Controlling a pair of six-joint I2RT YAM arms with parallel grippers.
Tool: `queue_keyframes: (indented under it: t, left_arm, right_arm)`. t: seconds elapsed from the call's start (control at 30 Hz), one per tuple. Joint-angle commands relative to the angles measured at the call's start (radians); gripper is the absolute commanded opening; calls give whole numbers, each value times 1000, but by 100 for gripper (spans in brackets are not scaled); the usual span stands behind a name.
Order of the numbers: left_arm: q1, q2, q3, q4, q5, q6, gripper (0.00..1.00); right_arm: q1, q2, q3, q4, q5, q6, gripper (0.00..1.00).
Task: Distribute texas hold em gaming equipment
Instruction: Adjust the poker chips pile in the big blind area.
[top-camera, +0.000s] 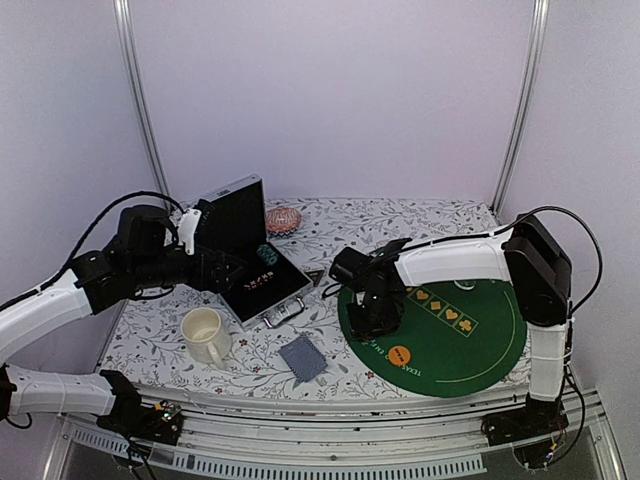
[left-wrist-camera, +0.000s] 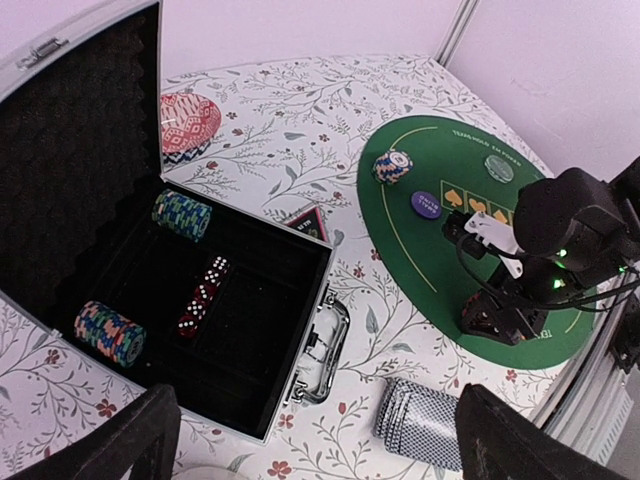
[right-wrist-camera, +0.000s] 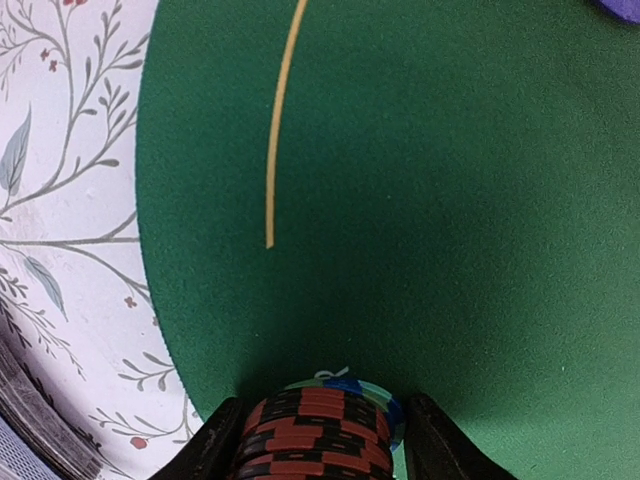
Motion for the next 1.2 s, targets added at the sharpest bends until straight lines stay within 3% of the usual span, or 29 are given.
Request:
queue_keyframes:
  t: [0.0, 0.33, 0.5, 0.83, 0.97, 1.17]
  left_arm:
    - [16, 6, 4, 3, 14, 9, 98]
    - [33, 9, 2, 10, 33, 6, 98]
    - [40, 9, 1, 10, 39, 5, 98]
    - [52, 12, 0, 12, 48, 4, 98]
    - [55, 16, 0, 12, 50, 4, 98]
    - [55, 26, 3, 14, 49, 14, 98]
  right_arm:
    - [9, -6, -19, -13, 13, 1, 52]
    - [12, -15, -26, -7, 7, -4, 48]
    - [12, -10, -28, -11, 7, -8, 60]
    - [16, -13, -28, -23, 17, -15, 64]
    - [15, -40, -13, -33, 29, -34, 71]
    - [15, -86, 19, -52, 51, -63, 91]
